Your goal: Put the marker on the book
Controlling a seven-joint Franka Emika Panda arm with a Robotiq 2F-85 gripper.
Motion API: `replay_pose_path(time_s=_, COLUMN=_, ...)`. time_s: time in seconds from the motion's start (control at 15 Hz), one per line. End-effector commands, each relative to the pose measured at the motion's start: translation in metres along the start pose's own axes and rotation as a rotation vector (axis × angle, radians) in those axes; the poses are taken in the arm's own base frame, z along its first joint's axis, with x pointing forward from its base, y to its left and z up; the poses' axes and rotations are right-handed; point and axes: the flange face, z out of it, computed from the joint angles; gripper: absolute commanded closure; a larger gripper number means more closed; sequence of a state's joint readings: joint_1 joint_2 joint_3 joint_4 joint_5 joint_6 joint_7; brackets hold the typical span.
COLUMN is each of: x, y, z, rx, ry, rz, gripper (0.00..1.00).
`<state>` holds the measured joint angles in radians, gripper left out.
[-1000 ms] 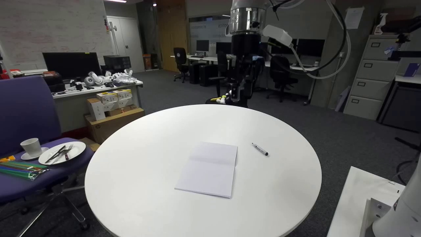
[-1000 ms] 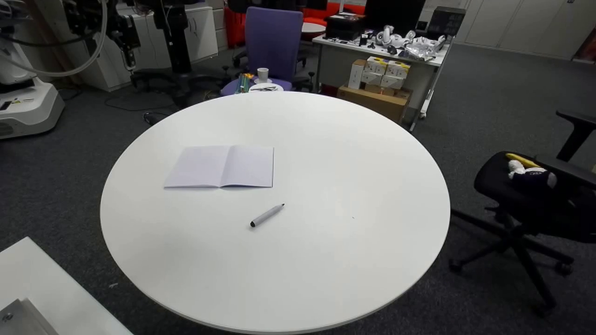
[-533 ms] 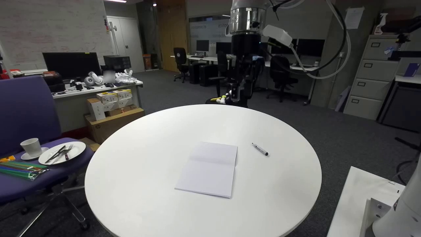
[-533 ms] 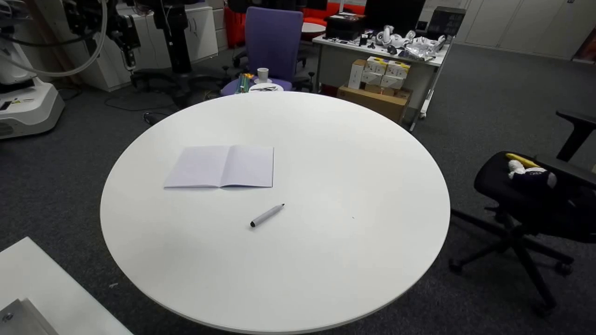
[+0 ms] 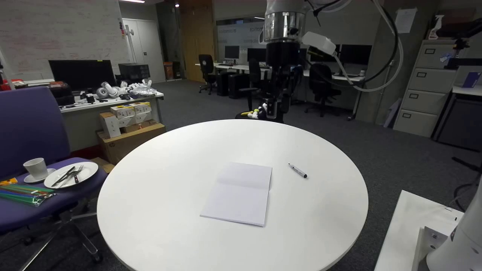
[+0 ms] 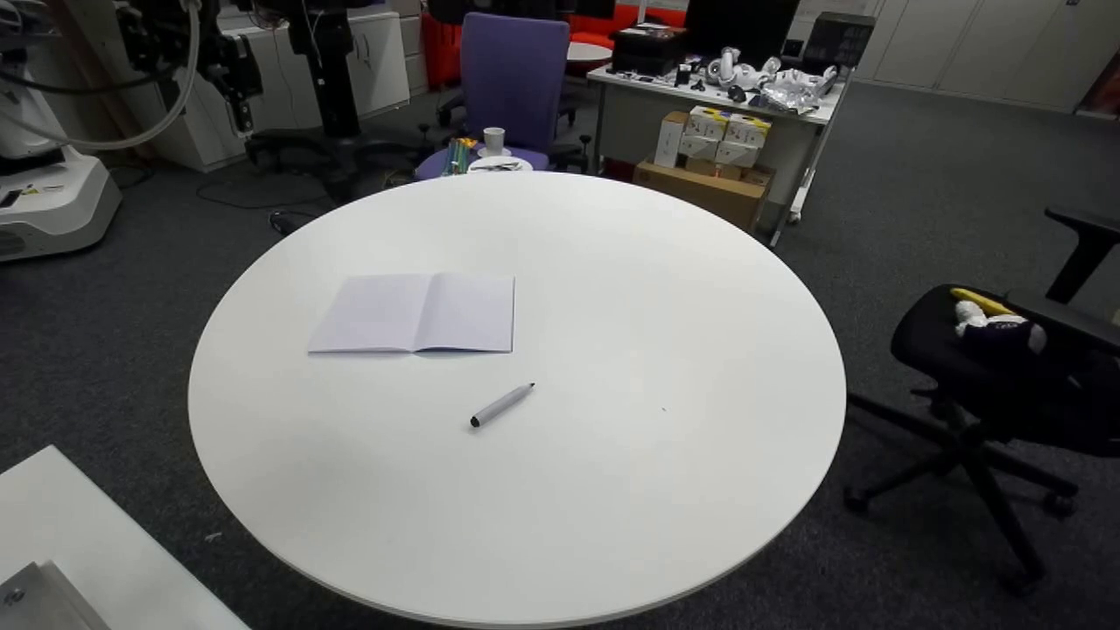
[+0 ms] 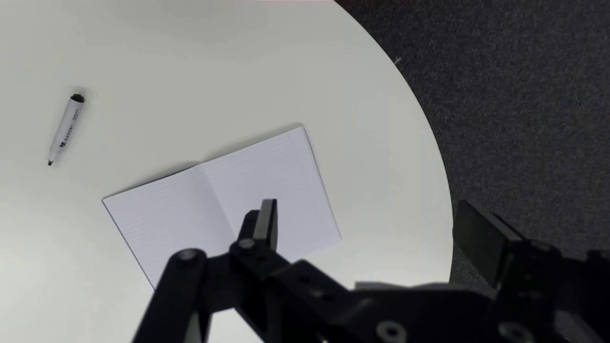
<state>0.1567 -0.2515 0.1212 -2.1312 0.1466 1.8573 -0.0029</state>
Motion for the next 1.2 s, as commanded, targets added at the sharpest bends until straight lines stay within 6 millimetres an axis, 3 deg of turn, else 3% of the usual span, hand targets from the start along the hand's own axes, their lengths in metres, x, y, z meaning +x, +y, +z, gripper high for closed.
replay_pose_path(time_s=0.0, x=-0.017, y=0.003, z=-0.006, rx=-0.022, ry=0.016, rz=0.020, gripper=0.00)
replay_pose_path(time_s=0.4, x=-0.029, y=0.004, z=-0.013, rx=-0.025, ry=0.037, rz=0.020, gripper=0.00)
replay_pose_path(time_s=0.8, x=-0.033, y=0.022, z=-0.020, rx=-0.022, ry=0.053, rz=0.065, gripper=0.00)
replay_pose_path(time_s=1.13, x=-0.026, y=0.069, z=-0.024, rx=-0.010, ry=0.073, rz=0.172, gripper=0.00)
